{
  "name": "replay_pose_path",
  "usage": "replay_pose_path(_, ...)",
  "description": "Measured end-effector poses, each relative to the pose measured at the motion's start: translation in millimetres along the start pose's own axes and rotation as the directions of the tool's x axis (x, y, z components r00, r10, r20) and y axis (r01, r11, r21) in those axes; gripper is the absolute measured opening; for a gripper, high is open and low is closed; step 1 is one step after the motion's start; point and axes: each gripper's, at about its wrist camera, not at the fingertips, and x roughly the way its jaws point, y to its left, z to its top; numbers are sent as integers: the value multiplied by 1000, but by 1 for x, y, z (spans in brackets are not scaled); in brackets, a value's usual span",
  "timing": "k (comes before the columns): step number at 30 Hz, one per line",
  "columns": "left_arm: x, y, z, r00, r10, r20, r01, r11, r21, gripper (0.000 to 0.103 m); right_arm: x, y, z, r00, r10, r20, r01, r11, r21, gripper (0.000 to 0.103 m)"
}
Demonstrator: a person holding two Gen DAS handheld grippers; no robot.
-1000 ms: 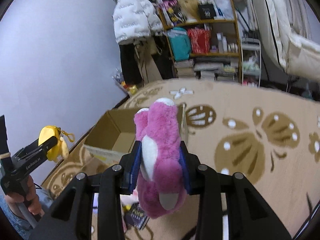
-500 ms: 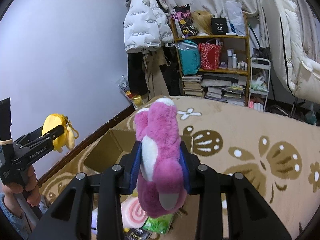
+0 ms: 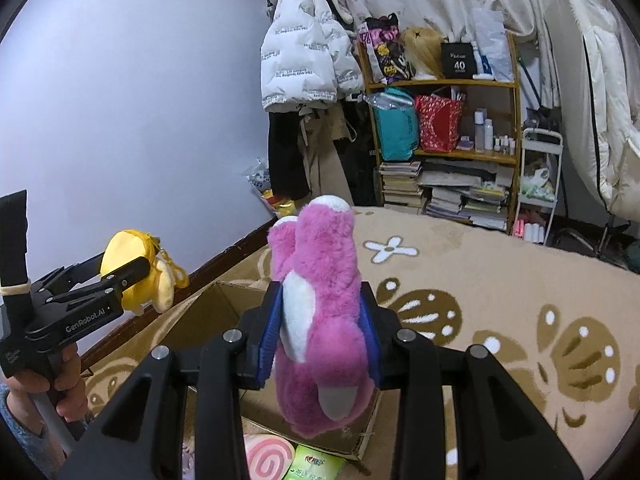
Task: Organize soft objects
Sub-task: 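Close the left tool on the yellow plush while the right tool grips and lifts the pink bear, then open the left tool over the box while the right tool drops the pink bear inside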
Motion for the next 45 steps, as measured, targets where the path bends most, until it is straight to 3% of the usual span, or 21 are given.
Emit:
replay_pose_path(11, 34, -30, -31, 993, -11, -115, 23, 994, 106, 72, 38, -6, -27, 993, 56, -101, -51, 998, 47, 39)
replay_pose_path(22, 45, -34, -44, 985, -26, -172, 46, 993, 108, 78, 54, -4, -50, 979, 49, -199, -42, 998, 42, 41)
replay_pose_path(25, 44, -29, -45, 983, -38, -182, 55, 995, 87, 85, 52, -6, -52, 978, 52, -204, -41, 998, 55, 43)
replay_pose_path(27, 41, -27, -44, 985, -34, -169, 47, 996, 74, 91, 49, -7, -51, 978, 55, -201, -42, 997, 67, 57)
replay_pose_path(31, 35, -22, -40, 987, -34, -158, 44, 997, 61, 98, 38, -7, -49, 983, 48, -177, -35, 997, 73, 71)
replay_pose_path(35, 24, -15, -40, 990, -27, -142, 34, 998, 44, 99, 27, -7, -46, 985, 44, -166, -30, 996, 86, 91)
replay_pose_path(45, -6, 9, -43, 988, -4, -153, 7, 1000, 20, 102, 8, 2, -52, 981, 42, -190, -25, 996, 89, 92)
